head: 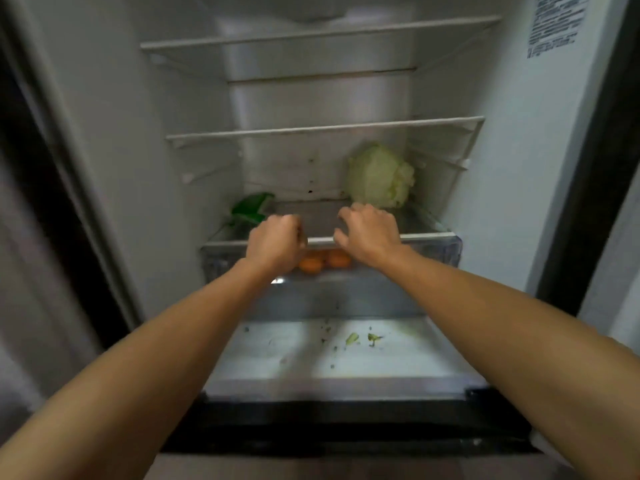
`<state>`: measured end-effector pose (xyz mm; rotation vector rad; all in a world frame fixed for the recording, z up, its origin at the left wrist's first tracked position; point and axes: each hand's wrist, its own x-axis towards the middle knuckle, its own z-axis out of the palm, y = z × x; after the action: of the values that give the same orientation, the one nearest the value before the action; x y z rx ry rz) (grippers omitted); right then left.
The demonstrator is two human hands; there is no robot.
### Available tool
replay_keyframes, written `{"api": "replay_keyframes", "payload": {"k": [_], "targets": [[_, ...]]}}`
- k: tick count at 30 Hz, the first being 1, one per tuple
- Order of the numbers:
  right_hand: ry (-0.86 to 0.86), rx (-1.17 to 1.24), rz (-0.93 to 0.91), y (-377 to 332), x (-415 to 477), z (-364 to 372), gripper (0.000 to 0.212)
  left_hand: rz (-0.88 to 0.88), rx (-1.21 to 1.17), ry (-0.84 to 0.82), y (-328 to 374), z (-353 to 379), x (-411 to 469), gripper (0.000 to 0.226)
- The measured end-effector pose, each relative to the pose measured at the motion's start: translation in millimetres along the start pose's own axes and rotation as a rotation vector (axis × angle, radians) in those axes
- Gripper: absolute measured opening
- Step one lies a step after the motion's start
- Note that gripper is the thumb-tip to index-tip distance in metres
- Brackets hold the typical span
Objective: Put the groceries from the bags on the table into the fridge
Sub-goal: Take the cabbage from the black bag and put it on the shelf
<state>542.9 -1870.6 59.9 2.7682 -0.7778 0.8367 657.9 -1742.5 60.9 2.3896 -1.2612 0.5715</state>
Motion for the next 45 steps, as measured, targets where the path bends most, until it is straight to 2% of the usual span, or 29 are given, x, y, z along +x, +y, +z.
{"api": "replay_keyframes", "payload": {"k": [6,10,16,19,23,30,35,40,45], "targets": [[-0.04,0.057,-0.19,-58,-109,-11,0.036,-0.088,0.066,-0.025,-10,-38,-161,0.014],[-0.129,0.099,-0.298,-94,-174,-15,0.037,-0.126,0.071,-0.1,-14,-53,-262,0.022],[-0.21,0.182,-0.532,-178,-259,-22,0.036,-0.228,0.188,-0.322,-31,-78,-412,0.026],[-0.254,0.218,-0.662,-231,-308,-26,0.035,-0.345,0.229,-0.431,-51,-104,-492,0.028],[-0.287,0.272,-0.82,-314,-376,-41,0.032,-0.568,0.303,-0.484,-92,-150,-614,0.031],[-0.326,0.383,-1.099,-493,-526,-106,0.035,-0.947,0.329,-0.49,-129,-282,-852,0.027],[-0.289,0.511,-1.279,-614,-631,-176,0.035,-1.204,0.277,-0.425,-133,-377,-994,0.021],[-0.255,0.605,-1.432,-713,-703,-234,0.034,-1.386,0.352,-0.394,-140,-440,-1090,0.025],[-0.263,0.631,-1.557,-815,-748,-263,0.023,-1.513,0.368,-0.294,-177,-488,-1157,0.03]]}}
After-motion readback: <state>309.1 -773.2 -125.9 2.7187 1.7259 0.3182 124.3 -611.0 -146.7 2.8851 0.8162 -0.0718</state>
